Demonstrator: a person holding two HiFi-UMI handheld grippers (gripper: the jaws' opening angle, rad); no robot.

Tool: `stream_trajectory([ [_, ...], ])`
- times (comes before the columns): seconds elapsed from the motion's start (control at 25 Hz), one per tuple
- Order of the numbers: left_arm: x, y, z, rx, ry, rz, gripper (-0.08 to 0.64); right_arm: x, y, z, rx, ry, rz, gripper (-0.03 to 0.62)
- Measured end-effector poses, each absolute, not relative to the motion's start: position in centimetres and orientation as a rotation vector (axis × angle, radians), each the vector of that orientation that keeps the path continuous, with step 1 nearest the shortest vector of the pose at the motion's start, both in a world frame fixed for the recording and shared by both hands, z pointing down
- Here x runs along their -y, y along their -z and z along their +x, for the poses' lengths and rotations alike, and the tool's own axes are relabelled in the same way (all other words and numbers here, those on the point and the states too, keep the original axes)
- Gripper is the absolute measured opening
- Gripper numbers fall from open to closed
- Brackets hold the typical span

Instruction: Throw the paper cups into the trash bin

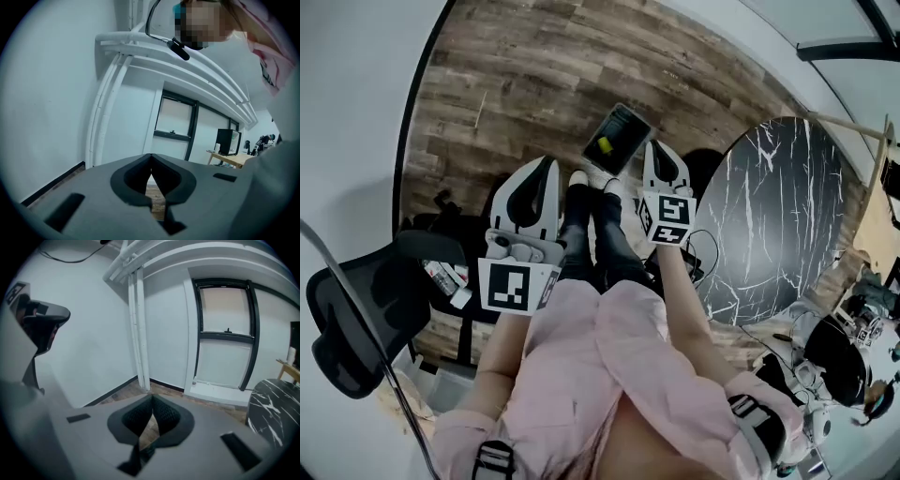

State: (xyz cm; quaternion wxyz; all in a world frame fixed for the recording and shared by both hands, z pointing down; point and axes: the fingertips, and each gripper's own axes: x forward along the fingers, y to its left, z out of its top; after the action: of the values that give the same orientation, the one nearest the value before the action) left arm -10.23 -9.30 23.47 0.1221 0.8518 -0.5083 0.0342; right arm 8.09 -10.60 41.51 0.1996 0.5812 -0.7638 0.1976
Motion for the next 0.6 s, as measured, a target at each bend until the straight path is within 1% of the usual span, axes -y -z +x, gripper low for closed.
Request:
stream_trajectory([
  [0.32, 7.7, -21.6, -10.0, 1.469, -0.082, 2.5, 0.015, 8.7, -35.1, 8.3, 2.225, -0.529, 1.674, 0.031],
  [0.6, 6.7, -20.2, -9.4, 1.462, -0.063, 2.528, 0.014, 7.2, -29.8, 9.0, 2.303, -0.443, 1.706, 0.031],
])
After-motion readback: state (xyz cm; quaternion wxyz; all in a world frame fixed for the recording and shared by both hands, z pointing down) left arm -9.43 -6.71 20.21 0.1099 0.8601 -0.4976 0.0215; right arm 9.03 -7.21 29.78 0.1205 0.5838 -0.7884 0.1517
